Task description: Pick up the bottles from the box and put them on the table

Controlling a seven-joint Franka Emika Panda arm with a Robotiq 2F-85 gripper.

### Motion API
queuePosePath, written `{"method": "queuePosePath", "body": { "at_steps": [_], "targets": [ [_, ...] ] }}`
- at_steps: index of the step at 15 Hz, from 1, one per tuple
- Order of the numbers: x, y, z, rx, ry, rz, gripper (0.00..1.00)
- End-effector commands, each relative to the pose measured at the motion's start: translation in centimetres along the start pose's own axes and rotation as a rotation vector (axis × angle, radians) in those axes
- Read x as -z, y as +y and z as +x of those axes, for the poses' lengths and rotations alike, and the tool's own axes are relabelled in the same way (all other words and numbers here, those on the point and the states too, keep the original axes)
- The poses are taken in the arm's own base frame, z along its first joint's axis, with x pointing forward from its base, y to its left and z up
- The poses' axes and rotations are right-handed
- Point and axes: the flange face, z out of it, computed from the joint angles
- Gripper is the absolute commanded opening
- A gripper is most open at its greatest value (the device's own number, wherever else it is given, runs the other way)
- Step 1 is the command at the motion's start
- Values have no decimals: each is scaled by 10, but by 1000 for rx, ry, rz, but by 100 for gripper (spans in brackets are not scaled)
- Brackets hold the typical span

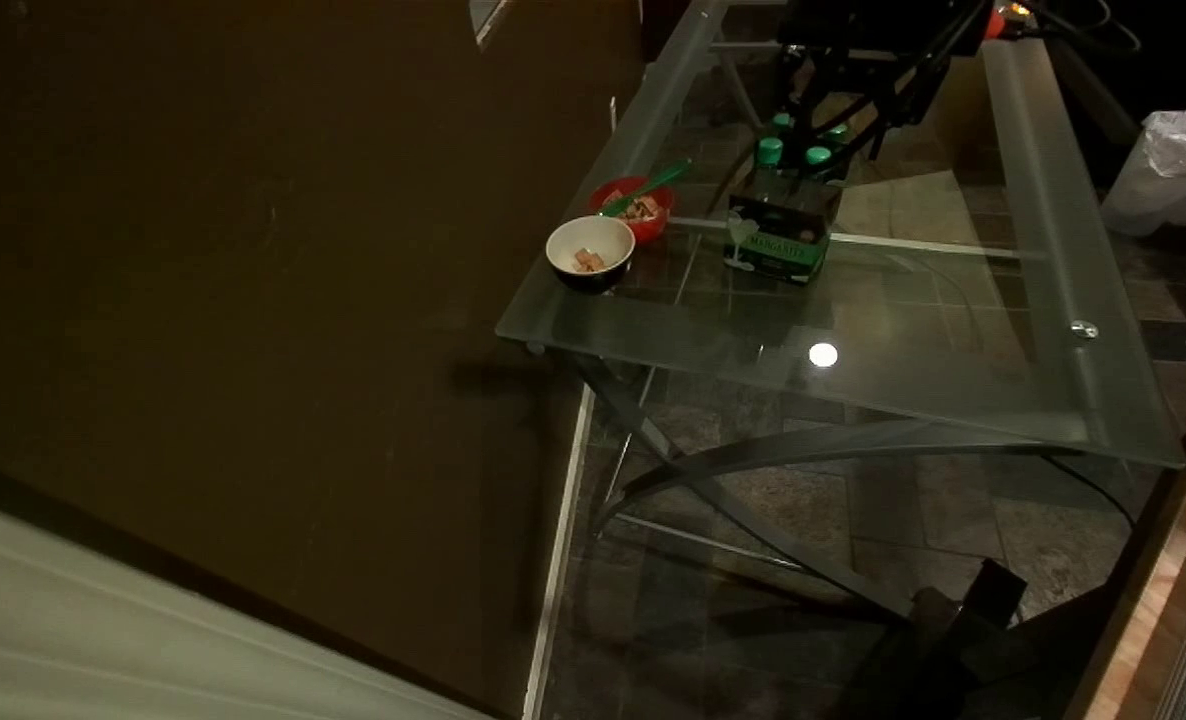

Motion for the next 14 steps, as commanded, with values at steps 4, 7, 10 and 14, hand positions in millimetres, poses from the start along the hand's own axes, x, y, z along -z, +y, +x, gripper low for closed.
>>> {"method": "queuePosePath", "body": {
  "at_steps": [4,7,10,14],
  "targets": [
    [-11,-5,-4,-18,-32,-7,66],
    [-15,-6,-5,-22,-40,-11,38],
    [-14,-5,-1,-32,-37,-12,20],
    [17,0,1,-45,-32,-5,7]
  ]
}}
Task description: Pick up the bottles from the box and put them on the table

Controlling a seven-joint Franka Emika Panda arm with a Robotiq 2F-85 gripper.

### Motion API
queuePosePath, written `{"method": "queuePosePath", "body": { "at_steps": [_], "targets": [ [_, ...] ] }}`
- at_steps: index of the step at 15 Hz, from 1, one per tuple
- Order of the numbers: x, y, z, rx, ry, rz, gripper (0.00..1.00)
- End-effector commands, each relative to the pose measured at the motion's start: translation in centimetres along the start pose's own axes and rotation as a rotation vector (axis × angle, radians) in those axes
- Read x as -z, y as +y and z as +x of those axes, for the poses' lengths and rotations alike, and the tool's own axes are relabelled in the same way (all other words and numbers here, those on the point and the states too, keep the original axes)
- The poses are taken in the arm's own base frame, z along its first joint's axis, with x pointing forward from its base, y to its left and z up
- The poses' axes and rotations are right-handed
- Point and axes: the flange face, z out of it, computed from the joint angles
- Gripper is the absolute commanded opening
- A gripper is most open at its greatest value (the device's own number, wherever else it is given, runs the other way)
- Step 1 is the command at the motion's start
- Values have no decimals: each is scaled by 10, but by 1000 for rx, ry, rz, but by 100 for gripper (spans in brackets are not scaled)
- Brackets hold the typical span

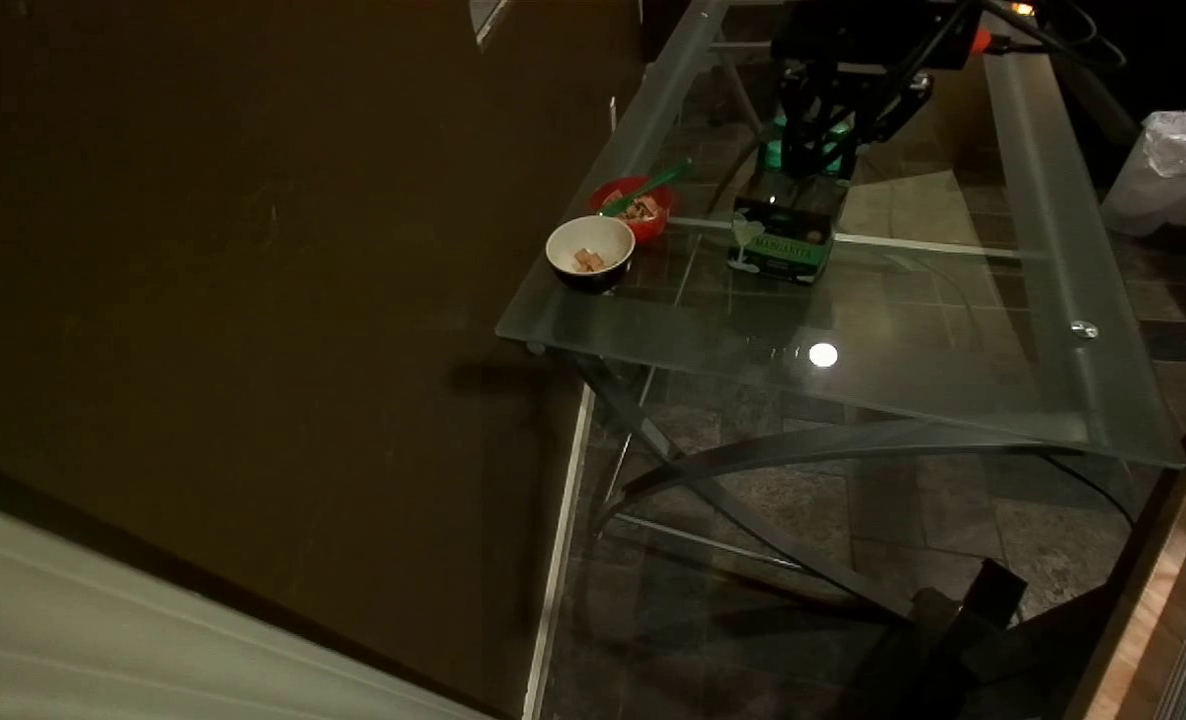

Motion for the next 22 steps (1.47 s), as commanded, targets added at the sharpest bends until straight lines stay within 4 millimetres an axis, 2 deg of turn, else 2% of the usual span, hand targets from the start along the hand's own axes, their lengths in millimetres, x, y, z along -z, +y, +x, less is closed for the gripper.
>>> {"method": "queuePosePath", "body": {
  "at_steps": [1,7,10,12,16,22],
  "targets": [
    [36,5,0,-26,1,3,7],
    [109,19,-13,-8,18,-42,7],
    [142,31,-8,-9,25,-45,7],
    [155,43,-1,-20,-1,-50,7],
    [162,69,23,-93,-4,-78,7],
    [133,101,77,-199,-2,-92,7]
  ]
}}
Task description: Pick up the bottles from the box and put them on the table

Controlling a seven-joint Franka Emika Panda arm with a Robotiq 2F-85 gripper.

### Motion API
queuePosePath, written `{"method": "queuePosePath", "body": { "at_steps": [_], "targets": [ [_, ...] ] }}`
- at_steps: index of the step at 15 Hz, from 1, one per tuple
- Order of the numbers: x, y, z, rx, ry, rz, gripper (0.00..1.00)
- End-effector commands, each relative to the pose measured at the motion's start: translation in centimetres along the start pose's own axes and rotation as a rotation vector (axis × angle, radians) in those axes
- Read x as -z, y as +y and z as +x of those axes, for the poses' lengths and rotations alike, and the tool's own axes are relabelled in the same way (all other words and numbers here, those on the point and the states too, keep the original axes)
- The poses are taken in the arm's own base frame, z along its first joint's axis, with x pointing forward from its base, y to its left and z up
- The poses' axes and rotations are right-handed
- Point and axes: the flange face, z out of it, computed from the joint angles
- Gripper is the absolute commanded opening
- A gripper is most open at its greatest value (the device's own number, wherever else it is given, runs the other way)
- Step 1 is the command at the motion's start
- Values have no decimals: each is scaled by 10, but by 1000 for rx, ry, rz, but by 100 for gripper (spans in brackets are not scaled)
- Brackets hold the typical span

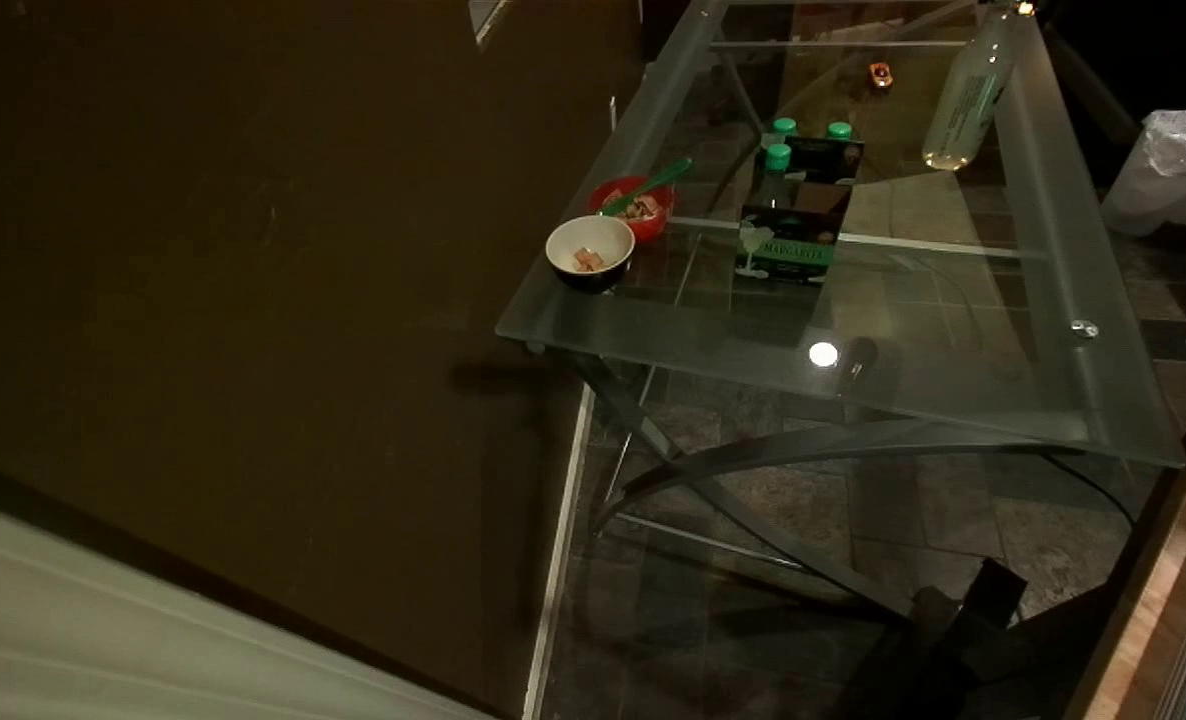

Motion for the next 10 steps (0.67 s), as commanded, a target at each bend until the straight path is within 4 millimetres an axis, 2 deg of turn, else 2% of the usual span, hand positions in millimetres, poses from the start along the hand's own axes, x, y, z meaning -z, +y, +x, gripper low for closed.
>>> {"method": "queuePosePath", "body": {
  "at_steps": [1,6,10],
  "targets": [
    [-15,11,33,-50,24,-12,7],
    [-57,18,88,-175,28,19,7],
    [-92,13,119,-235,38,72,7]
  ]
}}
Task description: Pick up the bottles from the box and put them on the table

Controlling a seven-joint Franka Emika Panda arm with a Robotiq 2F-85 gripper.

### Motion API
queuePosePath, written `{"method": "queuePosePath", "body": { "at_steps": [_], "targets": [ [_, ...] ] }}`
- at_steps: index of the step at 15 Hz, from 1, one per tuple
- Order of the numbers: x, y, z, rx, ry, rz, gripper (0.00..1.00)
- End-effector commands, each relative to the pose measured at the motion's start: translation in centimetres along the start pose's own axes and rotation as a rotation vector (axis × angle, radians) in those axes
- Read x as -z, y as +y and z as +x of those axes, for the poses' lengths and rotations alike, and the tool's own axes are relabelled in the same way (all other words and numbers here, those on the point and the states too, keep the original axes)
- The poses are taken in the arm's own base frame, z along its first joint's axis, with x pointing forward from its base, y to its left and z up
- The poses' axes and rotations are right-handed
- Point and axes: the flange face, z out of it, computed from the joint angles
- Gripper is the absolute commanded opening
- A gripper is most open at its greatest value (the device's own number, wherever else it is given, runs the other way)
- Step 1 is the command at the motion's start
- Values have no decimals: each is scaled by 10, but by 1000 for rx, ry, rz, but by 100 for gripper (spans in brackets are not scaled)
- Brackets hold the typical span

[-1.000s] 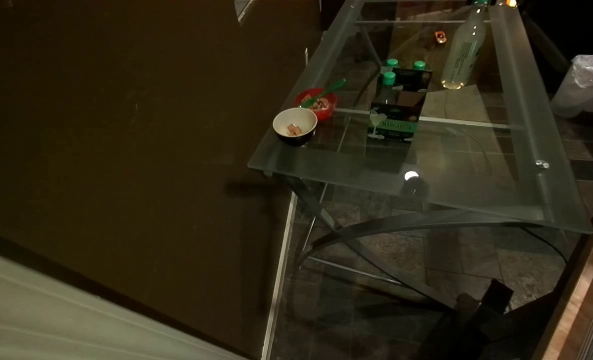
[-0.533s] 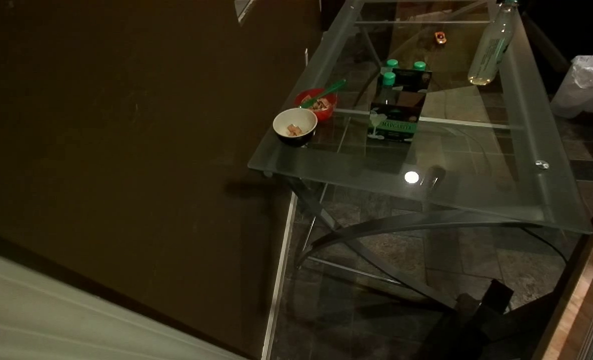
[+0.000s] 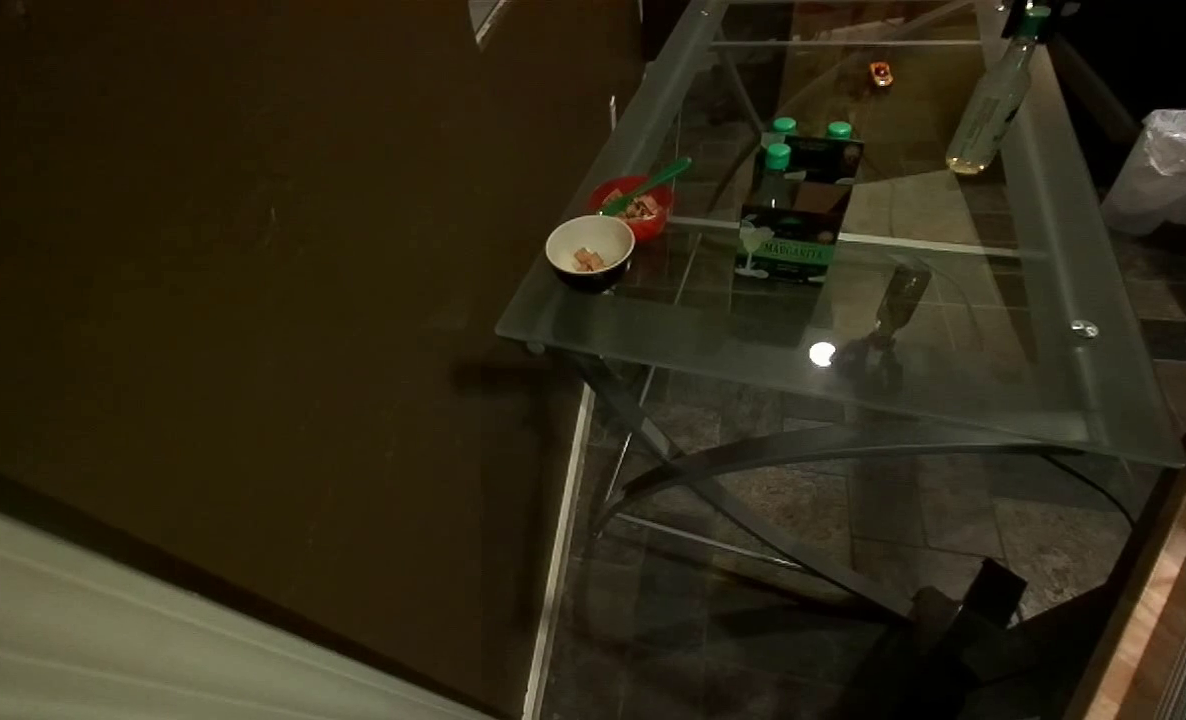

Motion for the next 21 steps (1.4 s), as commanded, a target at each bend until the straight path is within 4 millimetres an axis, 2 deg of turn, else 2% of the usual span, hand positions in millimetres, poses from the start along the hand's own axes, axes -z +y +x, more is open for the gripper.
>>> {"method": "queuePosePath", "body": {
  "at_steps": [1,5,10,18,21],
  "targets": [
    [-23,-15,19,-43,3,48,7],
    [-44,-31,22,-18,8,71,7],
    [-61,-46,18,26,-51,86,7],
    [-80,-61,13,85,-73,58,7],
    [-80,-66,9,107,-69,56,7]
  ]
}}
